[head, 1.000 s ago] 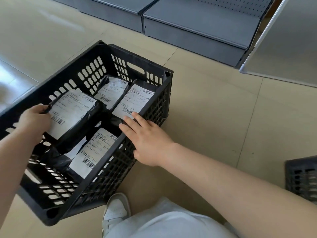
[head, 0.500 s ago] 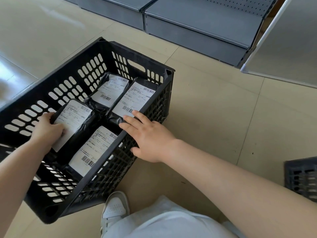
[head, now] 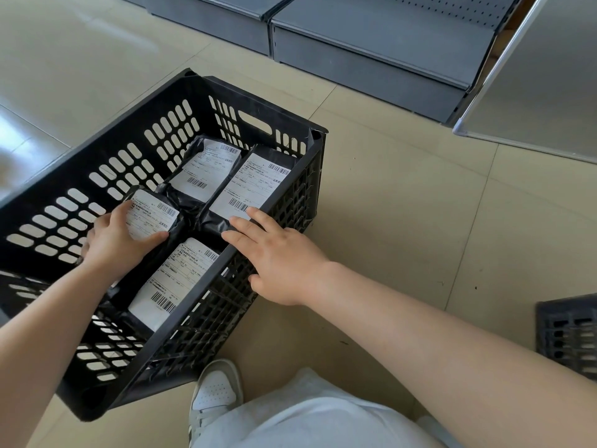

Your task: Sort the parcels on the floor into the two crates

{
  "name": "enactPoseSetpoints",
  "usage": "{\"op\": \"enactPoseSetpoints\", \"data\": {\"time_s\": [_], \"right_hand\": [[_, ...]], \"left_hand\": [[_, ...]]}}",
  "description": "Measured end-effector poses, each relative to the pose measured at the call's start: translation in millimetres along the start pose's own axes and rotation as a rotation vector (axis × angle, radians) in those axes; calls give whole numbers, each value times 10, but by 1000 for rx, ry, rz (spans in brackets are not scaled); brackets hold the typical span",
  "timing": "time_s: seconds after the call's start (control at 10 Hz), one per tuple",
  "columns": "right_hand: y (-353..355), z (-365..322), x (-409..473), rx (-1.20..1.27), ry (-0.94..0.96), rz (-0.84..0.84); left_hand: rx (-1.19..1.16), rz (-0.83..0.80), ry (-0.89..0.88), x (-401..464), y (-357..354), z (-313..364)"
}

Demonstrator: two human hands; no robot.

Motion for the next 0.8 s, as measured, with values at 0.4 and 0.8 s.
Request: {"op": "enactPoseSetpoints", "data": {"time_s": [0.4, 0.8], "right_hand": [[6, 1, -7, 18, 12, 5], [133, 105, -101, 229, 13, 7]], "left_hand": [[257, -71, -67, -40, -269, 64], [193, 20, -128, -192, -25, 336]]}}
Point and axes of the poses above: each hand's wrist, its own x-axis towards the middle knuckle, its own y-axis out of the back of the hand, z = x × y, the point moved 10 cm from there along x, towards the middle knuckle, and after that the axes turned 8 degrees about -z, right-handed, at the moved point
